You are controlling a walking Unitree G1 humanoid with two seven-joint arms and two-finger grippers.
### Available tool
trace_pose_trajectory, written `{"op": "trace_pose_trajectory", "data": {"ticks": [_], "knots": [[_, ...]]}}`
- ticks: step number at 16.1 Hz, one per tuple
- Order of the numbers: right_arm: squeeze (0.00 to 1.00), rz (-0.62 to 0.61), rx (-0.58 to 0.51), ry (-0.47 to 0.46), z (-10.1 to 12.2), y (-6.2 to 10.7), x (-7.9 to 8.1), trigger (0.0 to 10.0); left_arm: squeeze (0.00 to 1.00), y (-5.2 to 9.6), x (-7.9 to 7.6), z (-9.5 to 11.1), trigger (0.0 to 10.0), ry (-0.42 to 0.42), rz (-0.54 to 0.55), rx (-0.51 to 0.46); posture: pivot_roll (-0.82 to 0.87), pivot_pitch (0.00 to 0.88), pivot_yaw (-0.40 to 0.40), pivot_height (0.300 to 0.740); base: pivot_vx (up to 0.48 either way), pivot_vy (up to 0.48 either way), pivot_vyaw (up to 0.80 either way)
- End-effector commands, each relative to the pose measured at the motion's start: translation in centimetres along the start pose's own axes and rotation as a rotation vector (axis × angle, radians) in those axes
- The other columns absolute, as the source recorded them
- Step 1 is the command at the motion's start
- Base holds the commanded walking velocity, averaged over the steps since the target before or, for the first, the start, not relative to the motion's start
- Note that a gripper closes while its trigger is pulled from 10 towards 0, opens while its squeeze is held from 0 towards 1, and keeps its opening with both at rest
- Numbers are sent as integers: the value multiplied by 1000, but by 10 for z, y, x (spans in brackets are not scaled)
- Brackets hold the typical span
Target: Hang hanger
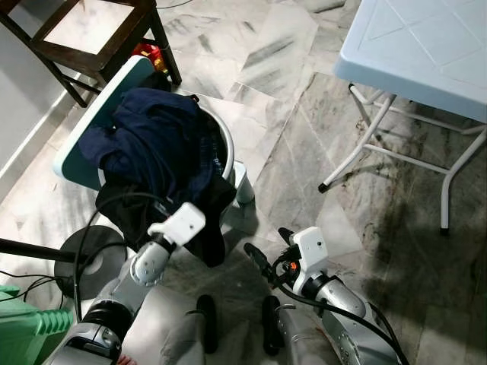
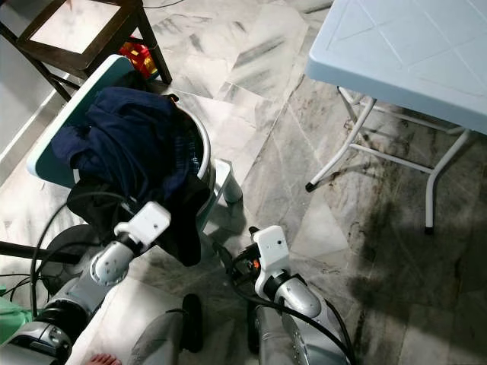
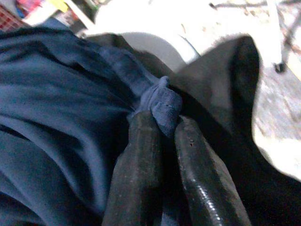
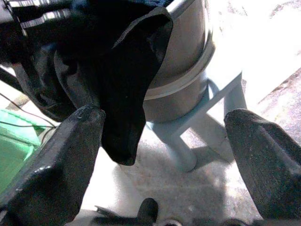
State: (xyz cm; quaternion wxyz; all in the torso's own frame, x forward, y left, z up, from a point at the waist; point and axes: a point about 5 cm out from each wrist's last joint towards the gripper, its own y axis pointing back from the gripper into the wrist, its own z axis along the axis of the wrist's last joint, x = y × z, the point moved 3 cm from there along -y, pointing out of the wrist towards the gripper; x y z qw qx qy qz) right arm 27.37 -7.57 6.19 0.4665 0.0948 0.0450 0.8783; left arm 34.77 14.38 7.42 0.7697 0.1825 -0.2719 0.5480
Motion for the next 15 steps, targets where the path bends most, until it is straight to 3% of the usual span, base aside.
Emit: {"op": "trace_pose_trajectory", "data": {"ticks": [1,5,8,9,11,12,15], "knots": [[0,-7,24,-13,-9,2,0,10000,0,7,-2,-5,0,33,24,17,-25,321,53,740,0,0,0],[0,-20,9,2,-3,-6,-10,10000,0,5,8,4,0,132,106,-9,-3,298,51,740,0,0,0],[0,-33,-6,16,3,-13,-18,10000,0,-25,11,37,0,472,172,-46,18,265,40,740,0,0,0],[0,-33,-10,21,5,-16,-20,10000,0,-38,10,56,0,563,157,-90,21,258,33,740,0,0,0],[0,-30,-16,26,8,-21,-23,10000,0,-54,10,82,0,673,137,-157,38,245,16,740,0,0,0],[0,-14,-17,40,9,-25,-21,10000,0,-58,19,92,0,766,168,-190,42,244,12,740,0,0,0],[0,-9,-23,47,11,-27,-23,10000,0,-41,37,65,0,768,259,-155,42,245,0,740,0,0,0]]}}
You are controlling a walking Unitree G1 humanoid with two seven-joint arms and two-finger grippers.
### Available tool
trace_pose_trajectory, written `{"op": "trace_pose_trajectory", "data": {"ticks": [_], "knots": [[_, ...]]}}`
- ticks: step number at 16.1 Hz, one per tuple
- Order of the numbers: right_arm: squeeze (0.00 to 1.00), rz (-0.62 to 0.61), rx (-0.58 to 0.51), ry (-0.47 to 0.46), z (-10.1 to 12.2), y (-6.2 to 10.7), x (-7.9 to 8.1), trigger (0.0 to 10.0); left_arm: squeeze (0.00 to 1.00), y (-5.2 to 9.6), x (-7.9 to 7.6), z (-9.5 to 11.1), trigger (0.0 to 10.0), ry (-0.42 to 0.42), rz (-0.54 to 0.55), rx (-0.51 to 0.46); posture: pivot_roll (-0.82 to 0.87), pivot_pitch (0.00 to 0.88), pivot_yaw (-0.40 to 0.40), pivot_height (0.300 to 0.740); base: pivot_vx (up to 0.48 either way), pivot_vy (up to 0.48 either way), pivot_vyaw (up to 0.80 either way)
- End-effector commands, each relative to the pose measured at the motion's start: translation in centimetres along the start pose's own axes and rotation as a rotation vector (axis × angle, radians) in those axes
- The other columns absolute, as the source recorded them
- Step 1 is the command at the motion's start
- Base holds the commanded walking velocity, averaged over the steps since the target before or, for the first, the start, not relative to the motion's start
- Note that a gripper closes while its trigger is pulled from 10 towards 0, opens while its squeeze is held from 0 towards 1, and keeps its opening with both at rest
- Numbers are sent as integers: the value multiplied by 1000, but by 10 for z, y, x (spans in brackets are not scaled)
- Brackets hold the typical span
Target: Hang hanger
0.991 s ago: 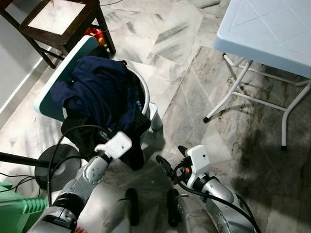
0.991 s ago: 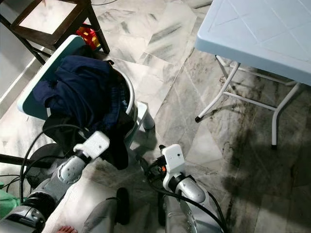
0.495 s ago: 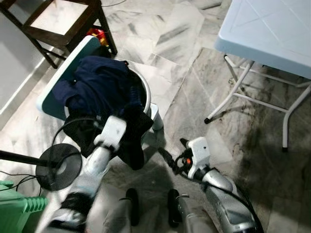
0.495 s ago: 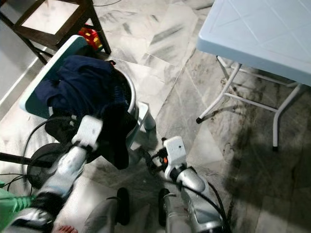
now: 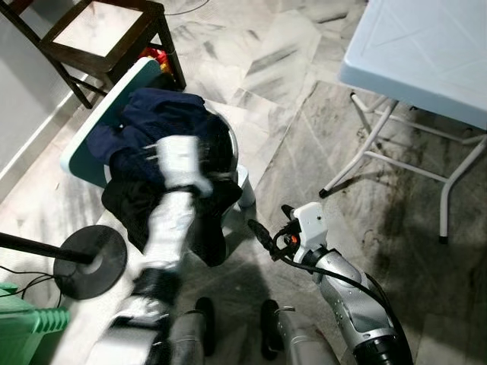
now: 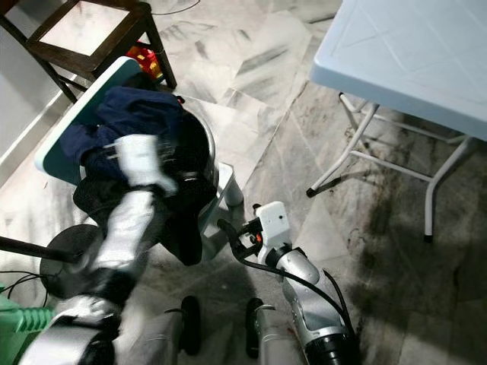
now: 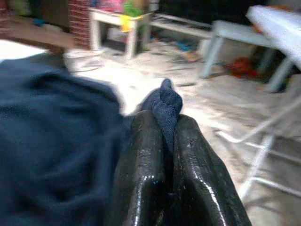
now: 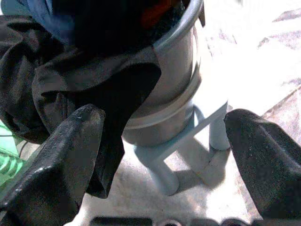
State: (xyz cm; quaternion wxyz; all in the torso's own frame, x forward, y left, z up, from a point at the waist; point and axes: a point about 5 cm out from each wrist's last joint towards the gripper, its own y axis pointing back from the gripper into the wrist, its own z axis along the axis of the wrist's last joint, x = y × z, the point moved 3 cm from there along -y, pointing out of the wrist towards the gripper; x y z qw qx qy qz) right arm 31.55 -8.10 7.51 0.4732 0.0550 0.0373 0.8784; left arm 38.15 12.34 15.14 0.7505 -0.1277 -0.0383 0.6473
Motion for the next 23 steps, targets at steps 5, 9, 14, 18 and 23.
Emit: {"op": "trace_pose_trajectory", "data": {"ticks": [5,9,14,18,23], "knots": [[0,9,49,-14,-20,8,4,10000,0,79,76,-64,0,-104,199,267,56,259,-19,740,0,0,0],[0,19,48,-14,-19,6,6,10000,0,94,76,-83,4275,-103,210,353,64,272,-27,740,0,0,0],[0,21,49,-16,-21,7,7,10000,1000,90,72,-71,10000,-235,150,294,60,278,-25,740,0,0,0],[0,18,45,-17,-20,7,7,10000,1000,97,57,-72,10000,-280,83,288,65,285,-17,740,0,0,0],[0,9,48,-23,-22,11,7,10000,1000,116,67,-81,10000,-369,128,348,59,301,-11,740,0,0,0]]}}
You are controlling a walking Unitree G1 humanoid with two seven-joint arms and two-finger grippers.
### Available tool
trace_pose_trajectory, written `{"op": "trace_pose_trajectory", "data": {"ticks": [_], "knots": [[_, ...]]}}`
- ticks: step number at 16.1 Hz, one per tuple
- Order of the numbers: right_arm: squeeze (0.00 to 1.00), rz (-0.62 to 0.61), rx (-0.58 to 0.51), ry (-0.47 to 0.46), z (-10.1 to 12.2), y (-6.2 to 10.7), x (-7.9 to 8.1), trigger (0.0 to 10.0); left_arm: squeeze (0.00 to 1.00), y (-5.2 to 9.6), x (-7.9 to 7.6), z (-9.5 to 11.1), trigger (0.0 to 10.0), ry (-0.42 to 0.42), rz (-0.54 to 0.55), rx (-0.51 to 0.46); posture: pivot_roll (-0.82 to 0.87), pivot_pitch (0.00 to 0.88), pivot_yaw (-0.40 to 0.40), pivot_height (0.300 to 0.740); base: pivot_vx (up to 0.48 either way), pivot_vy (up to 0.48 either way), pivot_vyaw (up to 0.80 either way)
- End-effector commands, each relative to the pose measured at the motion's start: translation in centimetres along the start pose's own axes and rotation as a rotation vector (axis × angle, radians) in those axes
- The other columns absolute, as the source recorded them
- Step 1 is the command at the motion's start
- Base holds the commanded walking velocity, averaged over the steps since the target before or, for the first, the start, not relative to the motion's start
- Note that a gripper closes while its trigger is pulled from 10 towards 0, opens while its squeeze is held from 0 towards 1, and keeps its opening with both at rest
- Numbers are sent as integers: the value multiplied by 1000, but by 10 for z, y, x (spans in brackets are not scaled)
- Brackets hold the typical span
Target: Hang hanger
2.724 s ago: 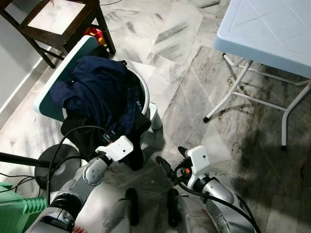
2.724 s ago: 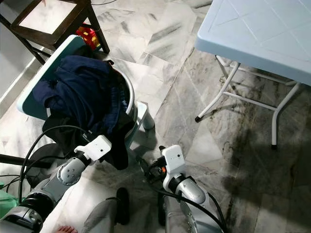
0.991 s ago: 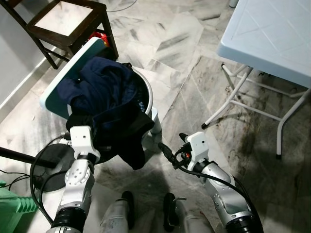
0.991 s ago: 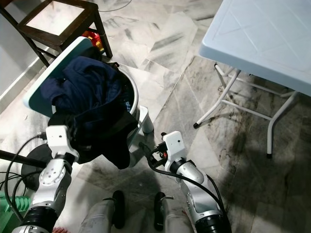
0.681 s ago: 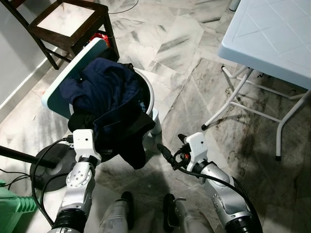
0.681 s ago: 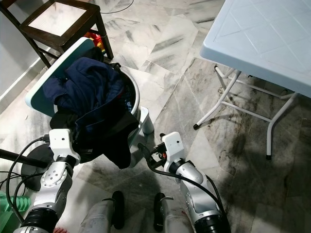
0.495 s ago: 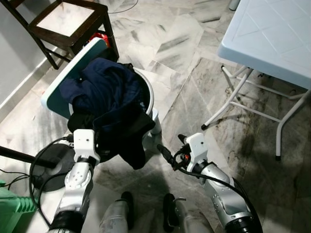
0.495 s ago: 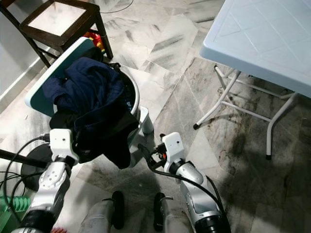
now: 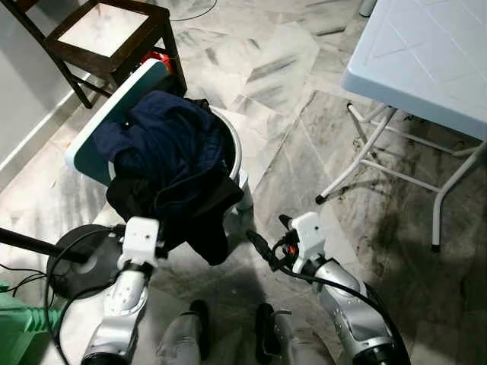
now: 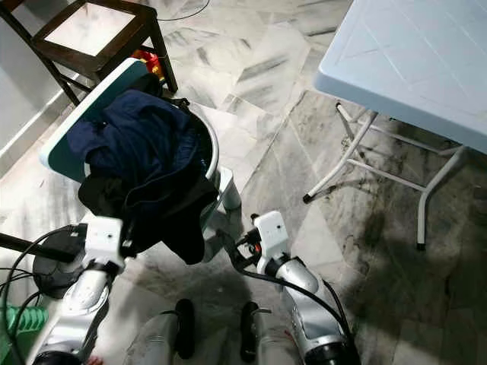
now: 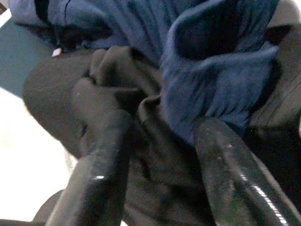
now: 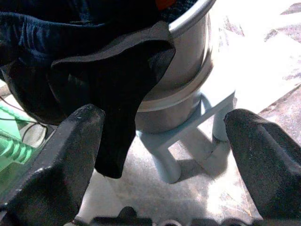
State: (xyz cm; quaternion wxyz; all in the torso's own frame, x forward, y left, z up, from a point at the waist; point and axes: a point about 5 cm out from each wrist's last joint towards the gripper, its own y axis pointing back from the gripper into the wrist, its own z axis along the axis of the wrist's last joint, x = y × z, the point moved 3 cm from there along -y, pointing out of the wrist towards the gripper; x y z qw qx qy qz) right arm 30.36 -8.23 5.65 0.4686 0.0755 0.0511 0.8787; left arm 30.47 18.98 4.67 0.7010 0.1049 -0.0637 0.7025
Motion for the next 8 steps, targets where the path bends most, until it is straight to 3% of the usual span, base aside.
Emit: {"op": "trace_pose_trajectory", "data": {"ticks": [1,3,8], "knots": [[0,-1,5,-1,-3,2,3,10000,1000,6,1,-10,10000,-22,-5,39,57,304,-11,740,0,0,0],[0,-4,6,-5,-4,3,4,10000,1000,2,-1,-10,10000,-96,-34,35,53,307,-8,740,0,0,0],[0,-8,6,-12,-5,3,6,10000,1000,-10,-7,3,10000,-131,-59,-10,46,308,3,740,0,0,0]]}}
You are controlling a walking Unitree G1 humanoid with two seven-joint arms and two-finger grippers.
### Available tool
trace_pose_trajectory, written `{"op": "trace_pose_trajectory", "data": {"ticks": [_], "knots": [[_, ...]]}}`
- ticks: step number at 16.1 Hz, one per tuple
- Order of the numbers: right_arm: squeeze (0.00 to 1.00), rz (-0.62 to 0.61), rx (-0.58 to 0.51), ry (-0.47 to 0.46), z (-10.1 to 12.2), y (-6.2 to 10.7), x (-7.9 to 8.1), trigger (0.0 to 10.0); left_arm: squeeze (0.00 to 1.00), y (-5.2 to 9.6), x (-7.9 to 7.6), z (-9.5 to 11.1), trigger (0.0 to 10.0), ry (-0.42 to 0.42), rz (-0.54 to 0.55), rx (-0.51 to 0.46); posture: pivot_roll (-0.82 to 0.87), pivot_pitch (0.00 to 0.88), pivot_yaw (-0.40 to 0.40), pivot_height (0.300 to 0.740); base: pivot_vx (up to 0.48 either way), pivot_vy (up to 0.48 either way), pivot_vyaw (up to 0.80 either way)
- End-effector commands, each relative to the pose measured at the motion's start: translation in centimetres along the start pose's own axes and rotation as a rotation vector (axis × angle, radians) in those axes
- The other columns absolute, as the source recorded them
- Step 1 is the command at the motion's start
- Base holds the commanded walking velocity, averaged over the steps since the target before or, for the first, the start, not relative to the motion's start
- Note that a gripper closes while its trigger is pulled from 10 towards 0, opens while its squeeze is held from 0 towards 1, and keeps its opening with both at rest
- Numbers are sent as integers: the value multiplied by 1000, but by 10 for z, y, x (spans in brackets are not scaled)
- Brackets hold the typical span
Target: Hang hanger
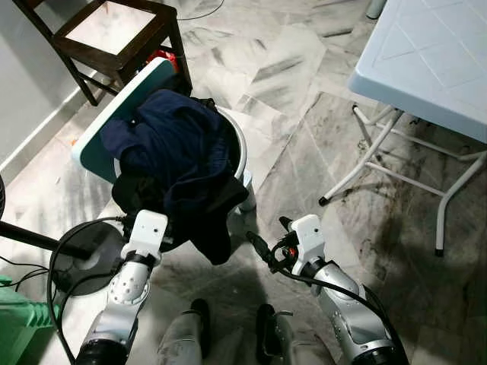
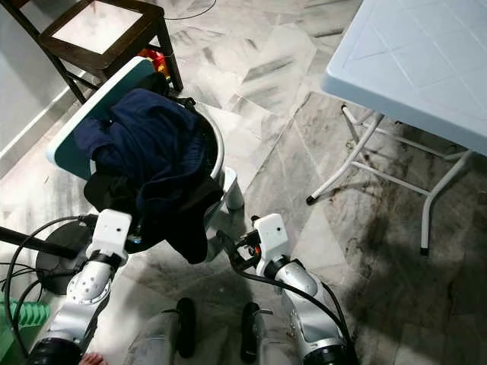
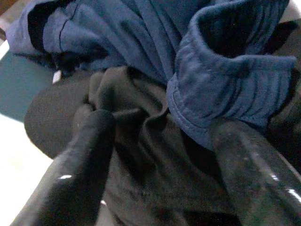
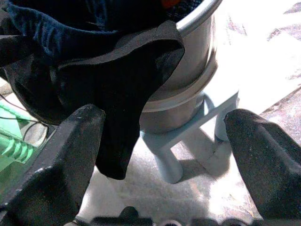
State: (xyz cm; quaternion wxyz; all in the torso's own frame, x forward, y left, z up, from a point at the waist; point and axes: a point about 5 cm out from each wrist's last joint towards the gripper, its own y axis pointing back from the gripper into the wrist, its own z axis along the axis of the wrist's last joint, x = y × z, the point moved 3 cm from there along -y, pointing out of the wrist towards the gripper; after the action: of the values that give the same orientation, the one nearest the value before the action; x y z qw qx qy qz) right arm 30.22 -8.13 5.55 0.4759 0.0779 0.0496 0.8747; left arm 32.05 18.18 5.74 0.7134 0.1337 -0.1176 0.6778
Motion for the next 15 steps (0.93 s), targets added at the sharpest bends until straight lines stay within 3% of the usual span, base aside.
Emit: {"op": "trace_pose_trajectory", "data": {"ticks": [1,3,7,12,15], "knots": [[0,7,7,-5,-4,3,4,10000,1000,4,-5,-9,10000,-18,-20,28,46,308,3,740,0,0,0],[0,2,5,-4,-3,3,4,10000,0,-1,-16,-6,10000,-22,-59,21,42,307,6,740,0,0,0],[0,-19,4,-1,-3,6,-2,10000,0,-2,-27,-1,10000,-71,-121,-7,20,304,13,740,0,0,0],[0,-30,4,-4,-4,8,-2,10000,0,24,-40,-25,10000,-181,-264,34,20,301,27,740,0,0,0],[0,-32,2,-6,-4,7,-2,10000,0,27,-38,-19,10000,-266,-262,-19,25,304,30,740,0,0,0]]}}
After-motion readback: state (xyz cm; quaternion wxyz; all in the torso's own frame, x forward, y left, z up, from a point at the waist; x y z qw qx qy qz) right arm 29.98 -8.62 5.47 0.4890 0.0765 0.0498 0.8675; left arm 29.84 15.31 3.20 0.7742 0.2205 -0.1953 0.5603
